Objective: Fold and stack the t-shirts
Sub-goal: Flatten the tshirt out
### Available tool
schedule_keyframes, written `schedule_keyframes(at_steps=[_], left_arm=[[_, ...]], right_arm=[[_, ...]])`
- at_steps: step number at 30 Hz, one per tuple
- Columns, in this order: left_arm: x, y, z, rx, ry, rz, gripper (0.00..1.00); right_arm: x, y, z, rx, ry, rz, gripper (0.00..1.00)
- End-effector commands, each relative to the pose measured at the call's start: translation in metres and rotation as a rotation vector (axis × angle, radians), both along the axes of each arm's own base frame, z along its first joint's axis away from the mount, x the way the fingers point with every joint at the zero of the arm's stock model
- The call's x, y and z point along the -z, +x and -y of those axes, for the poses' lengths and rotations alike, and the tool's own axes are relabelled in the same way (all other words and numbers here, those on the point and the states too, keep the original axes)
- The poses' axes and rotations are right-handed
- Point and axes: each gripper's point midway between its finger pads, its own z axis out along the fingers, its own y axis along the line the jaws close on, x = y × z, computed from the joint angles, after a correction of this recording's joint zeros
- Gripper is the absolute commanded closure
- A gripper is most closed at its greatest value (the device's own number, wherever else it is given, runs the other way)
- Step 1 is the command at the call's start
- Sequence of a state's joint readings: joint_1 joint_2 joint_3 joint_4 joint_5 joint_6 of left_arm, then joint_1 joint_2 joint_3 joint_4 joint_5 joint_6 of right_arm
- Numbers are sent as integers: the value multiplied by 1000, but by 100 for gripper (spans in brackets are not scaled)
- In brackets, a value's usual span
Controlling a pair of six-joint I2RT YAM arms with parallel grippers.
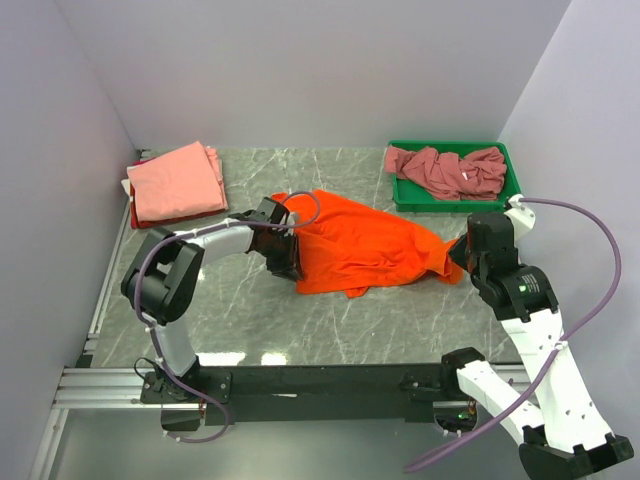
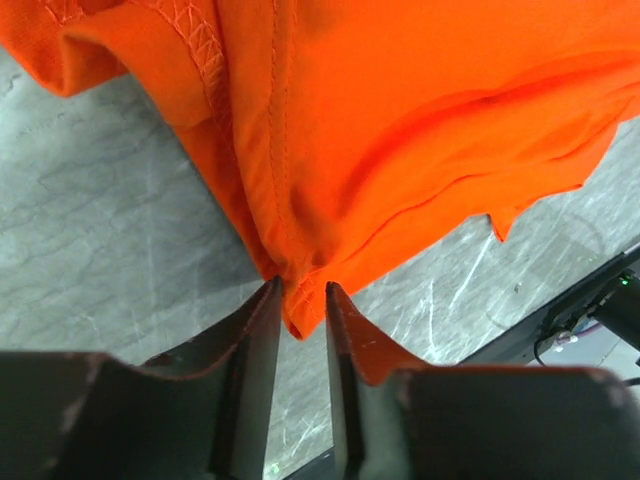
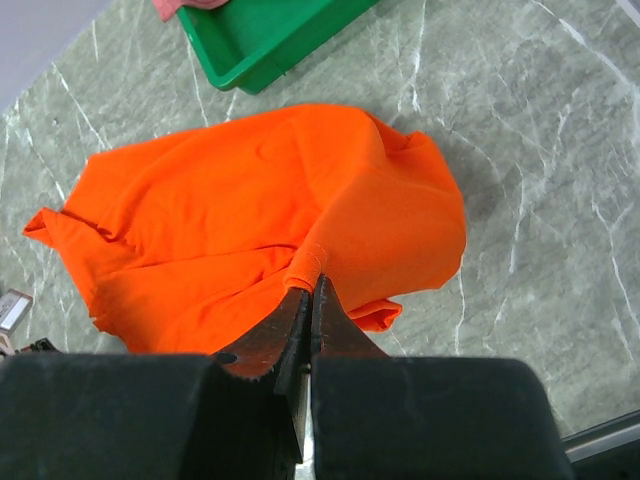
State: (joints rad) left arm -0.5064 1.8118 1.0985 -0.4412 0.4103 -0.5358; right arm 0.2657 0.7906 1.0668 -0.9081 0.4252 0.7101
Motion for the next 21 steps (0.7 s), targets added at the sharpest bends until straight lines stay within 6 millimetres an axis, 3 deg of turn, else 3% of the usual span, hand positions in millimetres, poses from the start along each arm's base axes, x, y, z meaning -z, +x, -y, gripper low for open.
schedule_keyframes(at_steps=[1, 10, 15, 18, 21], left_arm=[[-4, 13, 8, 2, 0, 42, 71], [12, 11, 4, 5, 62, 25, 86], [12, 13, 4, 7, 78, 37, 100], [-12, 23, 5, -16, 65, 94, 100], [-49, 36, 3, -58, 40, 170, 100]], right_arm=[[0, 0, 3, 21, 2, 14, 100], [1, -2, 4, 23, -1, 8, 100], [-1, -1, 4, 23, 2, 14, 100], [-3, -2, 5, 23, -2, 16, 100], [-7, 0, 4, 18, -6, 30, 100]])
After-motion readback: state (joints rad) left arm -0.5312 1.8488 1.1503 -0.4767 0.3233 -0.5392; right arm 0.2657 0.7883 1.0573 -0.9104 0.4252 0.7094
